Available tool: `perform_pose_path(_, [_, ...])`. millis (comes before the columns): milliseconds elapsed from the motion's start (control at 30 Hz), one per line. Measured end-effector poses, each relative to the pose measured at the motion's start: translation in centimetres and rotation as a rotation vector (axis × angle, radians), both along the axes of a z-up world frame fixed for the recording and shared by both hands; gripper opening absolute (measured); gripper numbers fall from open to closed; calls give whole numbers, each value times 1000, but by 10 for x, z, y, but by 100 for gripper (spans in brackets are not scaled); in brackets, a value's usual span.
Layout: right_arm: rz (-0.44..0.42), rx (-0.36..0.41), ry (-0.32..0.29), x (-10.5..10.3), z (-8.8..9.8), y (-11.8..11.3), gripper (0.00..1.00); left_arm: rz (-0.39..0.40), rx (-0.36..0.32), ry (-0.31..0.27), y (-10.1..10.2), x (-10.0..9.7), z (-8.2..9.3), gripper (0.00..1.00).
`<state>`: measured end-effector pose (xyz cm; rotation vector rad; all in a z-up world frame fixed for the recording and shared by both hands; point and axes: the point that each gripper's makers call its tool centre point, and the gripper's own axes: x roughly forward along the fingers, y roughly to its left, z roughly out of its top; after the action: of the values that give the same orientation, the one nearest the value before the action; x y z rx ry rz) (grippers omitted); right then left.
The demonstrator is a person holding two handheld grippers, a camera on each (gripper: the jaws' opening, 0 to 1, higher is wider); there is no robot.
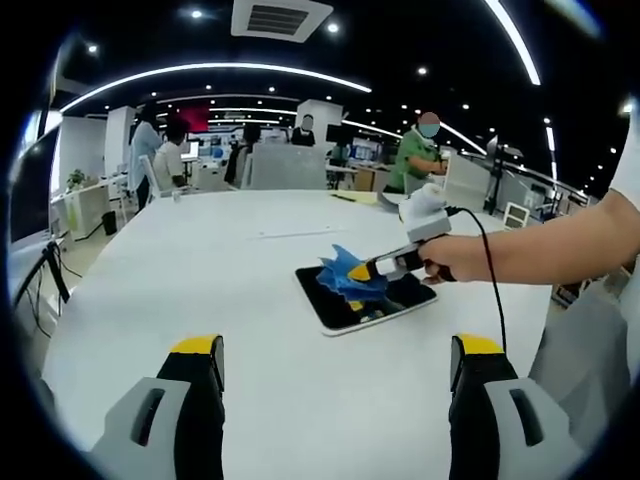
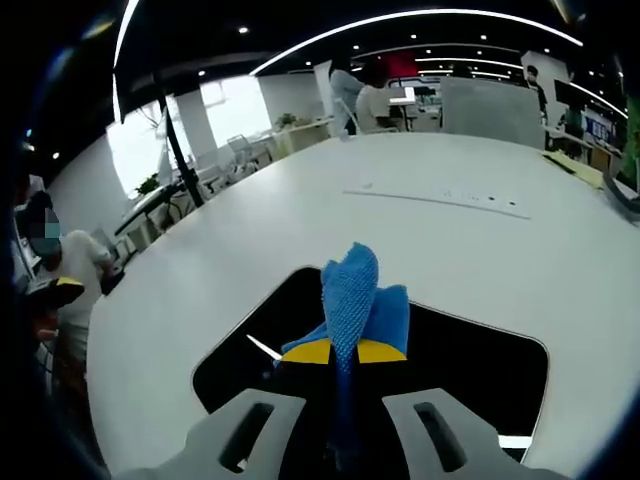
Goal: Wipe the mirror surface with the cleaning cloth until all visible marks leave the cleaned area.
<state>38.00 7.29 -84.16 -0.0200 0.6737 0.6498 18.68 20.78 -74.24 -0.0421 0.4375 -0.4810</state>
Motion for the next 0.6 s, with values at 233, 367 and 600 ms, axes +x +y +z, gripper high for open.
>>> perform_pose_path(233, [0,-5,-3,14,-2,5,2,14,-1,10,7,-1,-4,94])
perform_pose_path(367, [-2,-4,-5,20,-3,9,2,17,0,16,10,-2,-6,94])
perform_pose_path(600, [-2,-1,-8,26,-1,20,2,21,3,23,18,-2,-11,94])
